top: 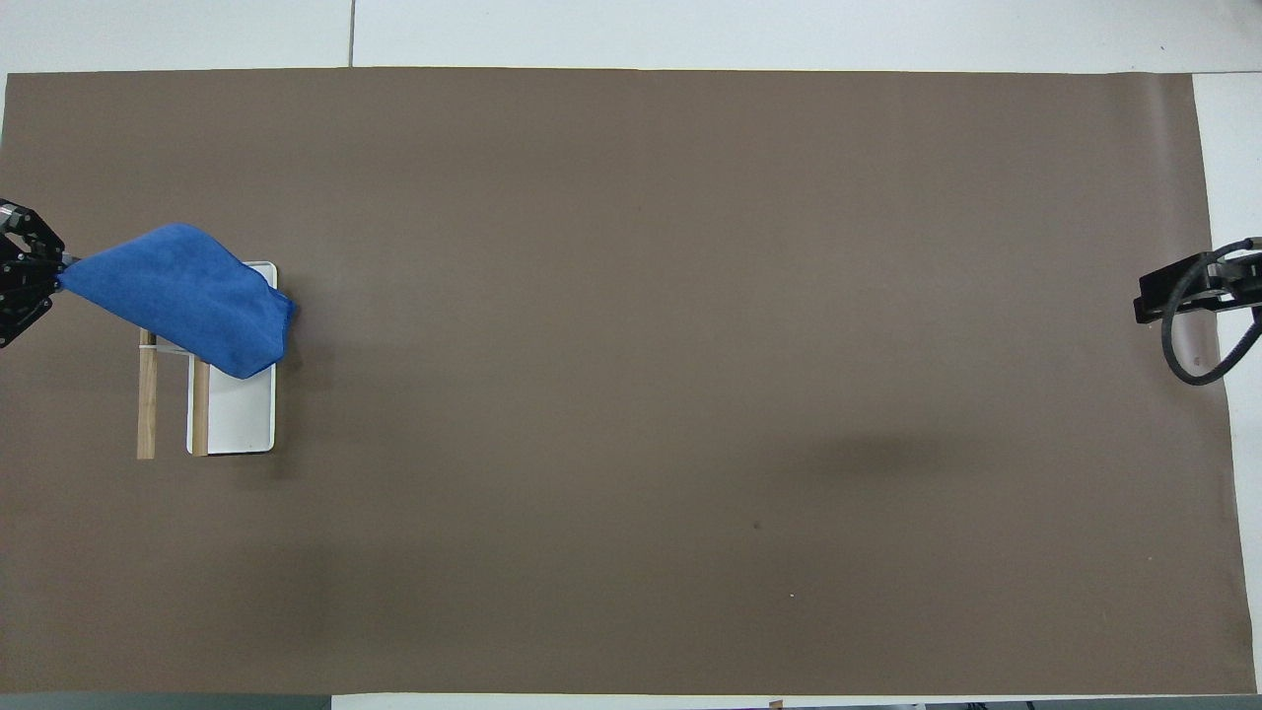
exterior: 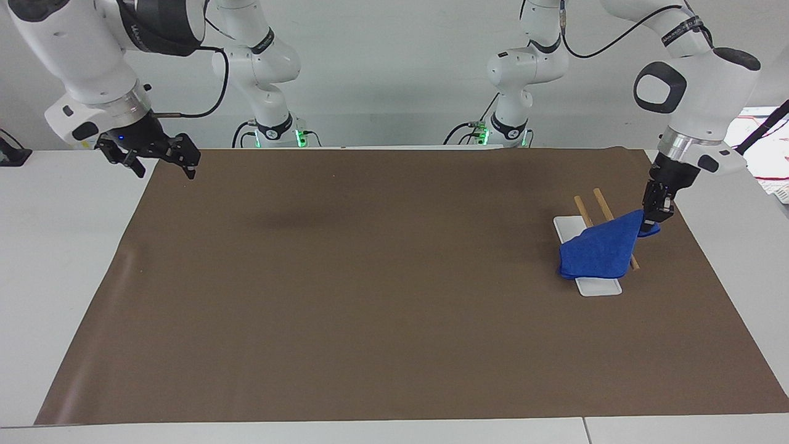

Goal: Right arm passes towel to left arm to hang
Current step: 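Carry the towel with the left gripper over the white rack bar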

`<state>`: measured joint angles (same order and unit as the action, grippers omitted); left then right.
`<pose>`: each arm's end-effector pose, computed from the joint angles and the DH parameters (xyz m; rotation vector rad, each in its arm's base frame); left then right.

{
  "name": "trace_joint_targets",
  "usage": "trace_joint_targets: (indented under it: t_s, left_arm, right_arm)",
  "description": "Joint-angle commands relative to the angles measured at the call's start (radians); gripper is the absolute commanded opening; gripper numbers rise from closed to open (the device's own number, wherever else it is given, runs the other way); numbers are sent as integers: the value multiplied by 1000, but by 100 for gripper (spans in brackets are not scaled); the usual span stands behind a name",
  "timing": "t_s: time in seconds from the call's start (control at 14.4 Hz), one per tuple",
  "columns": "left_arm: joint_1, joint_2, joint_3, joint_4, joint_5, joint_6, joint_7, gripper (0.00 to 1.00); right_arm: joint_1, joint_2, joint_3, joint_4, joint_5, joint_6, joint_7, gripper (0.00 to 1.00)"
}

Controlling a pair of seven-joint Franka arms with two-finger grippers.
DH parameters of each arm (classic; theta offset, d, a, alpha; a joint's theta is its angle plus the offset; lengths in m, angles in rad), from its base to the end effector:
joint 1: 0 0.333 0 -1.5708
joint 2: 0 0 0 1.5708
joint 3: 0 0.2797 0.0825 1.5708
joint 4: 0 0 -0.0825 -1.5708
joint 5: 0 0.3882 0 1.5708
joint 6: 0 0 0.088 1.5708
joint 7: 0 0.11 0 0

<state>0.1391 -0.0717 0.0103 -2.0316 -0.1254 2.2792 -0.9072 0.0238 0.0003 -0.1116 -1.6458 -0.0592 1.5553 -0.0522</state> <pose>0.5650 0.0818 0.4703 2.4544 1.5439 0.3750 0.5509 -0.0551 0.5484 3.0850 -0.0522 -0.1462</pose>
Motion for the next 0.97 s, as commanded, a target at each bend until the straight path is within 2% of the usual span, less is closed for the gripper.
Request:
trace_joint_targets:
  t_s: [0.0,0.42,0.62,0.9]
  left_arm:
    - [28,-45,-7,-39,20,26,-41,0]
    - [53,-71,-6,-48,20,34,-45,0]
    - [60,-100,-6,-125,20,118,-45,0]
    - [91,-89,-6,-137,20,158,-35,0]
  right_arm:
    - [-19,-40,10,-43,2,26,-24,100]
    - [-13,-32,7,-42,1,22,-28,100]
    - [-16,-42,6,-46,2,17,-23,100]
    - [-37,-46,4,-46,2,20,-34,100]
